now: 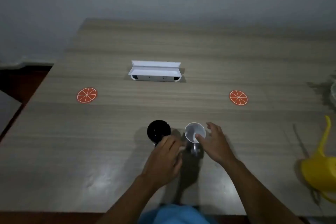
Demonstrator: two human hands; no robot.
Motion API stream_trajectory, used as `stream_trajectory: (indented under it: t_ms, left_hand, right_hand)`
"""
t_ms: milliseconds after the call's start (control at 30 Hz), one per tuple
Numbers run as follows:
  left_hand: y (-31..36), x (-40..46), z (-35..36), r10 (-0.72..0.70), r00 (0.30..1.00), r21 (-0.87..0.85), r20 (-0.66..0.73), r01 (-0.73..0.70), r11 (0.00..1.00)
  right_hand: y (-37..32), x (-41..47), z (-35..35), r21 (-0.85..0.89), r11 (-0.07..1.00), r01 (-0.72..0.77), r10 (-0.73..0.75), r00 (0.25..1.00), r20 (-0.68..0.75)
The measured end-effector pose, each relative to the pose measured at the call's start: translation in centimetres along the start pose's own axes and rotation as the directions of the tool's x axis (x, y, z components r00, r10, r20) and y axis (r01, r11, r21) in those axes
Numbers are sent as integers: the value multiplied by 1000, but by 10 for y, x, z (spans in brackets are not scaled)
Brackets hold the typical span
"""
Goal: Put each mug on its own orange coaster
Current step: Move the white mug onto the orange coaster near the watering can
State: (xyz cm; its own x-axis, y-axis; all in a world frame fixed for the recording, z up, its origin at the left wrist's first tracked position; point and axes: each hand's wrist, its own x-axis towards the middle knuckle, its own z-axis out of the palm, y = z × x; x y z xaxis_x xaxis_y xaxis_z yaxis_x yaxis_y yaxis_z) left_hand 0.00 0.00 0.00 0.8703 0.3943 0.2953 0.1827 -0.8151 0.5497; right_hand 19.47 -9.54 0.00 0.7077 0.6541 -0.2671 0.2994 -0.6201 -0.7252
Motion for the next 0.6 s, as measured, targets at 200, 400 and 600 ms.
stream_trajectory:
  t_ms: [200, 400, 600]
  left_hand:
    - [-2, -22, 39, -181, 927, -1, 329, 192, 981]
    - [-13, -36, 65, -357, 767, 268, 534, 247, 931]
    - [-17, -39, 71, -367, 762, 311, 534, 226, 923]
  right_hand:
    - [5, -1, 11, 2, 999, 39, -39, 997, 68]
    - [10, -2, 24, 13, 1000, 18, -19, 999, 26]
    - [12, -10, 38, 120, 992, -40, 55, 991, -123]
